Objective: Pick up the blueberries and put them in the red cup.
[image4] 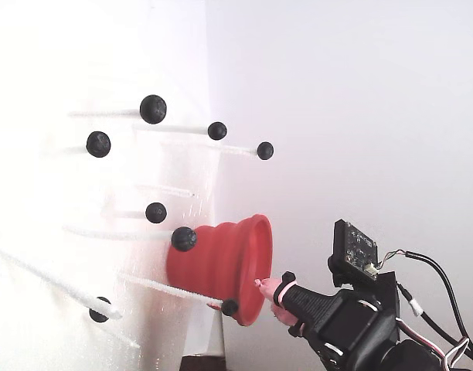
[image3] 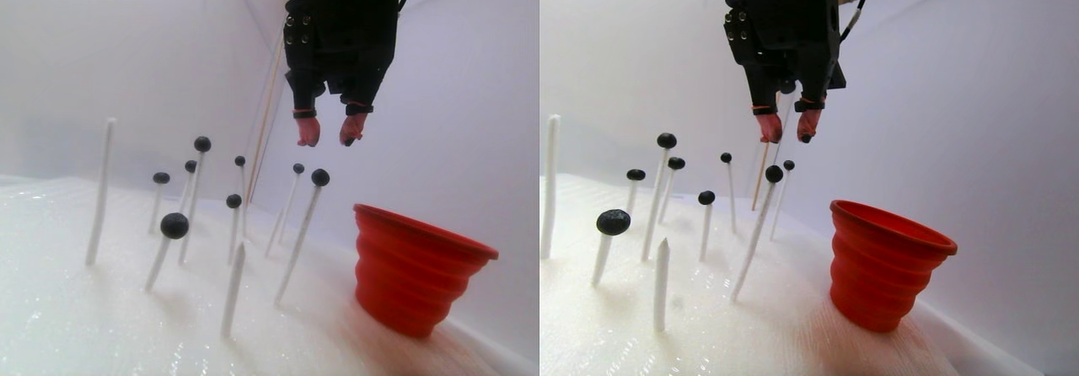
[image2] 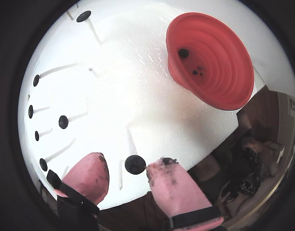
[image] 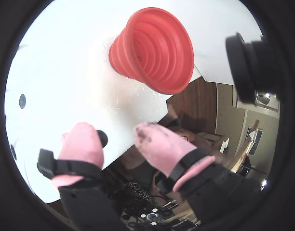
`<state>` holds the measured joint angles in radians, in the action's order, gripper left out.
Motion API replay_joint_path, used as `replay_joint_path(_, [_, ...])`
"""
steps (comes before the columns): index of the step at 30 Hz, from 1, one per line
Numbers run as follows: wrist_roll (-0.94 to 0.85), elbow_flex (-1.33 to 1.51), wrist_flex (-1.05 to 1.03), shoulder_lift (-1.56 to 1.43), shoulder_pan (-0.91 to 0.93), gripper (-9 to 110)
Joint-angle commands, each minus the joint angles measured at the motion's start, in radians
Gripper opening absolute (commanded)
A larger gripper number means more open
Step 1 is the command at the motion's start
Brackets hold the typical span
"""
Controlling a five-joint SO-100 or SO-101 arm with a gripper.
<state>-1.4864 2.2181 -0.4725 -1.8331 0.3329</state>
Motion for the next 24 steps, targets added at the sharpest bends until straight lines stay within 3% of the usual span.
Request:
replay_joint_path(1, [0.011, -0.009, -0.002, -0.130, -0.003, 16])
replay_joint_path(24, [0.014, 0.009, 0.014, -0.044, -0.011, 18])
